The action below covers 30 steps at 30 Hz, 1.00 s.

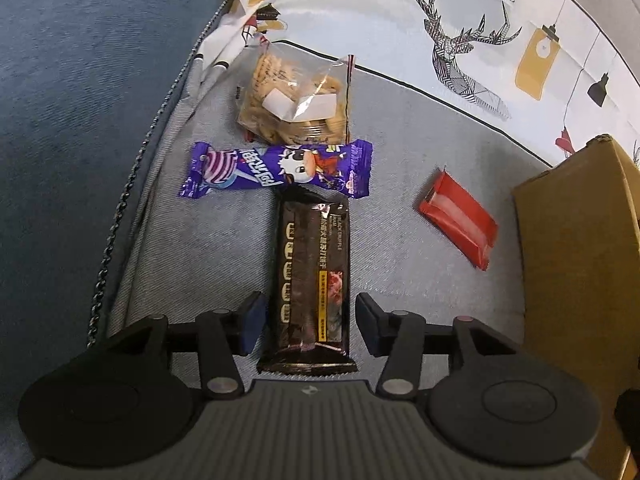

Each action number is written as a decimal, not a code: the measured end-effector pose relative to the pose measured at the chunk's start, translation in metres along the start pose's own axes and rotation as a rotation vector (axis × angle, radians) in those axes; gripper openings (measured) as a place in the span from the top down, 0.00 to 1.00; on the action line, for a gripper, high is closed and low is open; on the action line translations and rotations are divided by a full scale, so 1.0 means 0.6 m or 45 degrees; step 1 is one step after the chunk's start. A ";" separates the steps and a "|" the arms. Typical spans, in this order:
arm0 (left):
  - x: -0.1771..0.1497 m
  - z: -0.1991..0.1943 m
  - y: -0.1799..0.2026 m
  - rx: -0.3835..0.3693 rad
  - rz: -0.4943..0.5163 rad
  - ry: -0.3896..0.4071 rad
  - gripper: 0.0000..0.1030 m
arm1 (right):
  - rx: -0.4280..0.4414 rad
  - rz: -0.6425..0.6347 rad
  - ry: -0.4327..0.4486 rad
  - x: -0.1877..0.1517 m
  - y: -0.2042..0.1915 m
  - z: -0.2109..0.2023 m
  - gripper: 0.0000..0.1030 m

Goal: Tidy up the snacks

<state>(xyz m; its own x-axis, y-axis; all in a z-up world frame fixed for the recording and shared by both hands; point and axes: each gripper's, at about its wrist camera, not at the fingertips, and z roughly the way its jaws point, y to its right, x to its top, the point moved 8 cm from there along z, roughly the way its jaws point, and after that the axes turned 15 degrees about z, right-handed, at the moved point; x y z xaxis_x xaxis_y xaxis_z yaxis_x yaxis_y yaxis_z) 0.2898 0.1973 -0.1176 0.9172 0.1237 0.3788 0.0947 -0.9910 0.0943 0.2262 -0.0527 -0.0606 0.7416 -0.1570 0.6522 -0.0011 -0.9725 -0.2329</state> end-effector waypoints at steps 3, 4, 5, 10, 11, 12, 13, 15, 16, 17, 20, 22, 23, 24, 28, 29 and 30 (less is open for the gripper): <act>-0.001 0.002 -0.001 0.002 0.009 -0.009 0.51 | -0.007 -0.030 0.001 -0.011 -0.009 0.001 0.35; -0.002 0.001 -0.002 0.003 0.010 -0.010 0.53 | -0.011 -0.049 0.005 -0.015 -0.012 0.002 0.35; -0.003 0.001 -0.002 -0.001 0.009 -0.009 0.59 | -0.016 -0.070 0.009 -0.018 -0.016 0.003 0.35; -0.012 -0.008 -0.009 -0.028 -0.008 -0.010 0.59 | -0.021 -0.172 0.029 -0.026 -0.030 0.006 0.41; -0.014 -0.010 -0.010 -0.030 -0.008 -0.011 0.59 | -0.018 -0.186 0.024 -0.026 -0.032 0.007 0.55; -0.015 -0.011 -0.009 -0.035 -0.010 -0.013 0.59 | -0.011 -0.198 0.003 -0.027 -0.034 0.011 0.62; -0.017 -0.011 -0.011 -0.045 -0.017 -0.015 0.59 | -0.010 -0.205 -0.018 -0.028 -0.037 0.015 0.69; -0.018 -0.012 -0.015 -0.064 -0.043 -0.019 0.59 | -0.027 -0.206 -0.053 -0.025 -0.040 0.024 0.69; -0.018 -0.012 -0.019 -0.071 -0.061 -0.022 0.59 | -0.034 -0.202 -0.069 -0.022 -0.045 0.029 0.69; -0.019 -0.011 -0.024 -0.079 -0.084 -0.025 0.59 | -0.038 -0.195 -0.086 -0.020 -0.051 0.037 0.67; -0.019 -0.012 -0.031 -0.104 -0.138 -0.028 0.59 | -0.062 -0.163 -0.131 -0.008 -0.071 0.069 0.46; -0.019 -0.013 -0.033 -0.120 -0.145 -0.027 0.59 | -0.098 -0.152 -0.130 0.002 -0.083 0.096 0.36; -0.019 -0.014 -0.033 -0.123 -0.145 -0.028 0.59 | -0.110 -0.144 -0.134 0.008 -0.087 0.113 0.35; -0.020 -0.013 -0.033 -0.125 -0.147 -0.031 0.59 | -0.119 -0.138 -0.148 0.012 -0.089 0.131 0.35; -0.020 -0.011 -0.037 -0.145 -0.174 -0.034 0.59 | -0.192 -0.145 -0.250 0.012 -0.082 0.213 0.30; -0.020 -0.010 -0.039 -0.149 -0.182 -0.037 0.58 | -0.212 -0.158 -0.276 0.009 -0.078 0.233 0.28; -0.021 -0.009 -0.042 -0.155 -0.191 -0.040 0.58 | -0.240 -0.176 -0.316 0.005 -0.072 0.256 0.27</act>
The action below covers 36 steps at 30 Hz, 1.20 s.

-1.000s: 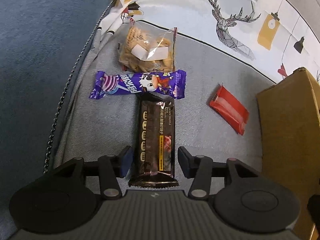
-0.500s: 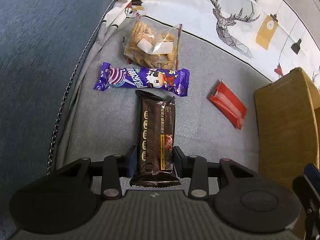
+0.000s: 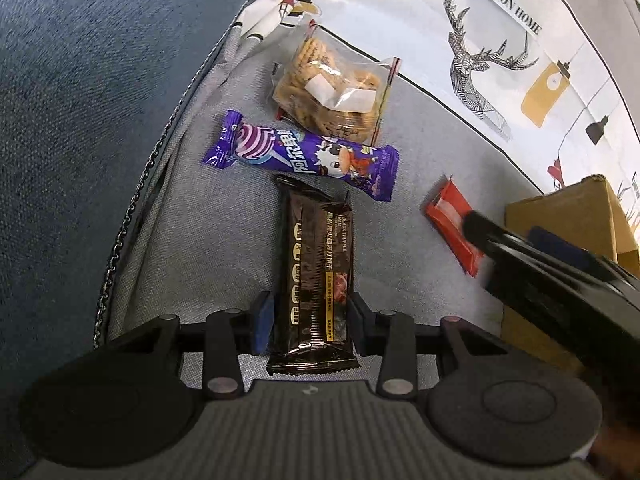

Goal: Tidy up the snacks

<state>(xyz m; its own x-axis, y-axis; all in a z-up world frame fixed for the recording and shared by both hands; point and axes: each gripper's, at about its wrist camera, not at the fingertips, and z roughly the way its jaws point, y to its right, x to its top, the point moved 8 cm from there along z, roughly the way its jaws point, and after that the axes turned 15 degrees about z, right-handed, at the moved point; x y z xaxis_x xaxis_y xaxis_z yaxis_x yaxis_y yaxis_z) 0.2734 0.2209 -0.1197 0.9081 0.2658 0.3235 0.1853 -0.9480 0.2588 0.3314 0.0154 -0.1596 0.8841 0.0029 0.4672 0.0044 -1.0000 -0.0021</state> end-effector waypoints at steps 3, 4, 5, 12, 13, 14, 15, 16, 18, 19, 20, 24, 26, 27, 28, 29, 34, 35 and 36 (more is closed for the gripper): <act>0.001 0.000 -0.003 -0.017 -0.019 -0.007 0.56 | -0.029 -0.005 -0.095 0.001 0.004 0.054 0.26; 0.001 0.001 -0.003 -0.021 -0.022 -0.009 0.55 | -0.029 -0.004 -0.128 0.001 0.004 0.068 0.24; 0.000 0.001 -0.002 -0.023 -0.019 -0.010 0.54 | -0.026 -0.009 -0.175 -0.002 0.004 0.084 0.20; 0.003 0.005 0.006 -0.036 -0.021 -0.011 0.51 | -0.014 -0.074 -0.285 -0.016 0.008 0.137 0.08; 0.003 0.005 0.006 -0.038 -0.026 -0.011 0.51 | -0.003 -0.058 -0.287 -0.016 0.011 0.139 0.08; 0.004 0.005 0.003 -0.041 -0.027 -0.012 0.51 | 0.007 -0.044 -0.291 -0.017 0.014 0.141 0.09; 0.004 0.005 0.003 -0.042 -0.030 -0.012 0.51 | 0.022 -0.021 -0.298 -0.017 0.017 0.141 0.09; 0.004 0.005 0.001 -0.043 -0.031 -0.012 0.51 | 0.042 0.008 -0.307 -0.017 0.021 0.140 0.13; 0.003 0.004 0.000 -0.042 -0.034 -0.012 0.51 | 0.073 0.055 -0.308 -0.016 0.027 0.139 0.24; 0.002 0.004 0.000 -0.042 -0.036 -0.012 0.51 | 0.083 0.057 -0.295 -0.015 0.026 0.133 0.37; 0.003 0.004 0.000 -0.042 -0.037 -0.011 0.51 | 0.096 0.050 -0.282 -0.014 0.025 0.128 0.57; 0.002 0.002 -0.004 -0.048 -0.054 -0.008 0.51 | 0.141 0.047 -0.271 -0.015 0.022 0.105 0.80; 0.000 0.001 -0.007 -0.051 -0.064 -0.007 0.51 | 0.147 0.005 -0.256 -0.019 0.019 0.087 0.89; 0.000 0.000 -0.009 -0.051 -0.069 -0.006 0.51 | 0.158 -0.002 -0.253 -0.022 0.019 0.078 0.90; 0.000 -0.001 -0.011 -0.049 -0.072 -0.005 0.51 | 0.176 -0.004 -0.251 -0.026 0.017 0.064 0.94; 0.000 -0.002 -0.012 -0.045 -0.071 -0.004 0.51 | 0.188 -0.006 -0.247 -0.029 0.015 0.049 0.94; -0.002 -0.005 -0.013 -0.025 -0.069 -0.001 0.51 | 0.261 -0.047 -0.223 -0.066 -0.004 -0.043 0.94; -0.003 -0.006 -0.013 -0.020 -0.067 -0.001 0.51 | 0.271 -0.049 -0.222 -0.076 -0.005 -0.059 0.94; -0.003 -0.006 -0.012 -0.015 -0.064 -0.001 0.51 | 0.279 -0.052 -0.221 -0.089 -0.008 -0.078 0.94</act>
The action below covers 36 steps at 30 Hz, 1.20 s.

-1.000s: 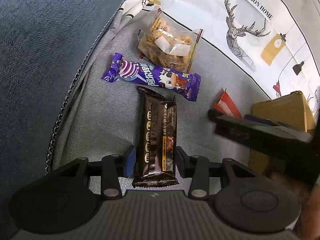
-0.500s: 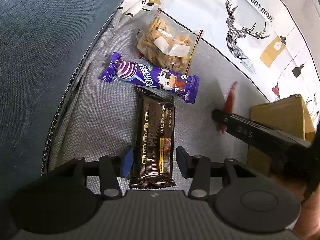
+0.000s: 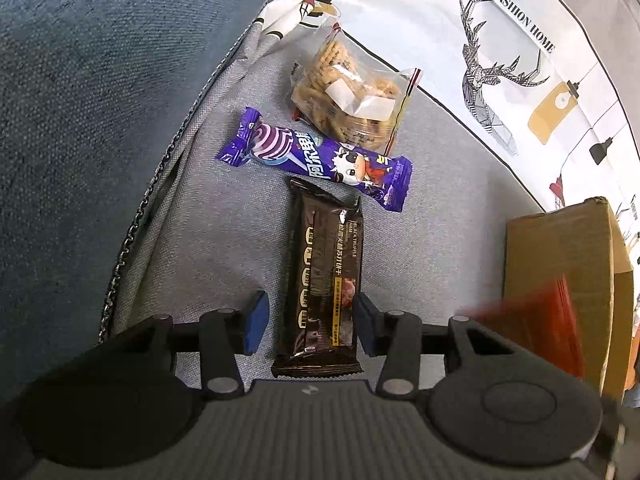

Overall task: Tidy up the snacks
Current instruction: 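Grasp the red candy pack with the right gripper while the left holds the chocolate bar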

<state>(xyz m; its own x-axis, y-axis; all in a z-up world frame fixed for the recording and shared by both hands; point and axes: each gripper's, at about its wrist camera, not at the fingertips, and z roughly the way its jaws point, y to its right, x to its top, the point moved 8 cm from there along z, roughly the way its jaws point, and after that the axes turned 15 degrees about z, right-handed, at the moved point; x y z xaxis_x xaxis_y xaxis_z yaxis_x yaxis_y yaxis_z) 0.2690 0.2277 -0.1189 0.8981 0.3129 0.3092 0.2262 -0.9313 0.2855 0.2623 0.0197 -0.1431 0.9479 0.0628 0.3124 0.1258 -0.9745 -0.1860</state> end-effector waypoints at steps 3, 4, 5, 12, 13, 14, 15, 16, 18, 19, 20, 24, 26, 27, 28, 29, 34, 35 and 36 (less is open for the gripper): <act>-0.001 -0.001 -0.002 0.016 0.012 0.001 0.51 | 0.030 -0.022 -0.029 -0.051 -0.015 -0.032 0.94; -0.001 -0.001 -0.002 0.022 0.019 0.001 0.51 | 0.043 -0.032 -0.051 -0.069 -0.020 -0.037 0.94; -0.002 -0.002 0.000 0.027 0.025 0.001 0.51 | 0.052 -0.047 -0.072 -0.087 -0.023 -0.041 0.94; -0.001 -0.001 0.003 0.065 0.057 0.006 0.48 | 0.176 -0.026 -0.293 -0.182 -0.022 -0.012 0.90; 0.000 -0.001 0.003 0.069 0.060 0.007 0.48 | 0.179 -0.011 -0.302 -0.187 -0.020 -0.008 0.88; 0.001 -0.001 0.002 0.073 0.063 0.007 0.47 | 0.161 -0.010 -0.290 -0.186 -0.015 -0.005 0.75; 0.003 -0.001 0.001 0.077 0.064 0.009 0.46 | 0.124 -0.007 -0.264 -0.185 -0.009 -0.005 0.68; 0.004 -0.001 0.001 0.082 0.064 0.010 0.46 | 0.093 0.000 -0.234 -0.183 -0.007 -0.005 0.59; 0.007 -0.001 0.000 0.085 0.061 0.012 0.46 | 0.050 -0.007 -0.166 -0.178 -0.008 -0.010 0.54; 0.007 -0.001 0.000 0.088 0.063 0.013 0.46 | 0.029 0.003 -0.128 -0.173 -0.008 -0.014 0.48; 0.006 -0.001 0.000 0.091 0.067 0.013 0.46 | 0.024 0.015 -0.104 -0.169 -0.007 -0.017 0.42; 0.006 0.000 0.003 0.100 0.081 0.014 0.44 | -0.002 0.037 -0.050 -0.157 -0.003 -0.013 0.30; 0.005 0.000 0.004 0.106 0.085 0.015 0.43 | -0.021 0.041 -0.040 -0.154 0.001 -0.008 0.26; 0.005 0.000 0.004 0.110 0.086 0.014 0.42 | -0.026 0.051 -0.032 -0.150 0.003 -0.010 0.23; 0.005 0.001 0.005 0.114 0.086 0.015 0.42 | -0.030 0.066 -0.018 -0.146 0.006 -0.007 0.18; 0.007 0.001 0.005 0.119 0.088 0.016 0.41 | -0.037 0.086 0.001 -0.140 0.008 -0.003 0.16; 0.007 0.001 0.004 0.126 0.100 0.019 0.40 | -0.062 0.208 0.017 -0.123 0.016 0.040 0.16; 0.006 0.000 0.004 0.122 0.101 0.021 0.40 | -0.070 0.217 0.012 -0.122 0.016 0.048 0.17; 0.006 0.000 0.004 0.120 0.104 0.022 0.40 | -0.089 0.215 0.010 -0.122 0.016 0.056 0.17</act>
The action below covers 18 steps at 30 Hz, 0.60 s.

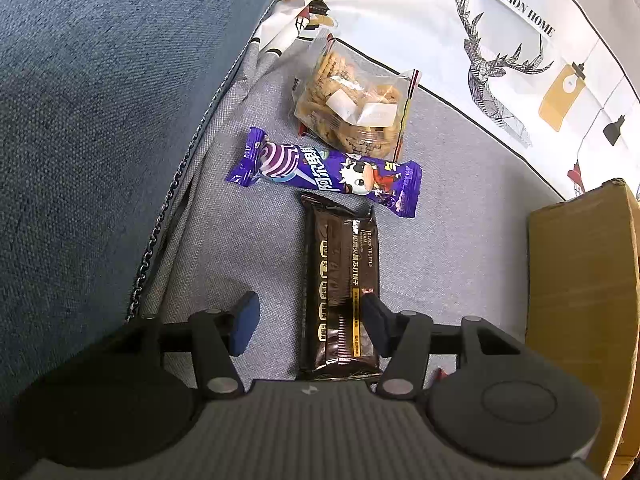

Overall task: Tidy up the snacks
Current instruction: 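Grasp the red candy pack with the right gripper while the left holds the chocolate bar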

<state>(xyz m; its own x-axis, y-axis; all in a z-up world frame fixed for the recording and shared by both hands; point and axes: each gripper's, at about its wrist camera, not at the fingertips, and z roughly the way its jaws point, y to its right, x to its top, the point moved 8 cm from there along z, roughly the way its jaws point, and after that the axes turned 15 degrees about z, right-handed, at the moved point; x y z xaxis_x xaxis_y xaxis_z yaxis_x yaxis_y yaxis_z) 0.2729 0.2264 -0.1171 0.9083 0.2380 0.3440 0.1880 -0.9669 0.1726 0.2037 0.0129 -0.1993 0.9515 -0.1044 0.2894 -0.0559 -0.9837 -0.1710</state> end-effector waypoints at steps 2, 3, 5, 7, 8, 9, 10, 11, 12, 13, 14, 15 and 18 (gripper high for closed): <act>-0.001 0.000 0.000 -0.002 0.004 0.002 0.39 | -0.051 -0.051 0.037 0.000 -0.006 0.002 0.40; 0.000 0.001 0.000 -0.004 0.002 0.003 0.39 | -0.070 -0.104 0.065 0.000 -0.013 0.001 0.48; 0.000 0.001 0.000 -0.006 -0.006 0.006 0.38 | -0.044 -0.163 0.078 -0.003 -0.027 -0.004 0.57; 0.000 0.001 0.001 -0.001 -0.006 0.006 0.38 | -0.043 -0.180 0.086 -0.004 -0.028 -0.009 0.58; -0.001 0.000 0.001 0.008 -0.001 0.004 0.38 | -0.056 -0.189 0.096 -0.003 -0.025 -0.012 0.58; -0.001 0.000 0.002 0.012 0.003 0.004 0.38 | -0.059 -0.193 0.108 -0.001 -0.023 -0.016 0.58; -0.001 0.000 0.003 0.016 0.005 0.005 0.38 | -0.049 -0.193 0.110 0.000 -0.022 -0.020 0.58; -0.001 0.000 0.004 0.022 0.010 0.004 0.38 | -0.037 -0.189 0.111 0.002 -0.021 -0.024 0.58; -0.001 0.000 0.006 0.030 0.020 0.004 0.38 | -0.031 -0.185 0.115 0.005 -0.018 -0.026 0.58; -0.001 -0.001 0.008 0.044 0.037 0.007 0.38 | -0.034 -0.184 0.112 0.005 -0.016 -0.027 0.58; 0.000 -0.002 0.011 0.064 0.060 0.013 0.38 | -0.039 -0.180 0.104 0.004 -0.013 -0.026 0.58; 0.001 -0.005 0.014 0.085 0.084 0.020 0.38 | -0.044 -0.168 0.091 0.004 -0.009 -0.023 0.58; 0.005 -0.011 0.020 0.106 0.113 0.046 0.37 | -0.048 -0.131 0.063 0.001 -0.003 -0.017 0.58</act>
<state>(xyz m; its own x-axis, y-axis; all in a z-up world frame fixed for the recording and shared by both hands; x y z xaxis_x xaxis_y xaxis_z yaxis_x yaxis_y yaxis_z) 0.2755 0.2162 -0.1082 0.9089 0.1526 0.3881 0.1390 -0.9883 0.0630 0.2013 0.0128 -0.1890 0.9367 -0.0090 0.3500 0.0290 -0.9943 -0.1029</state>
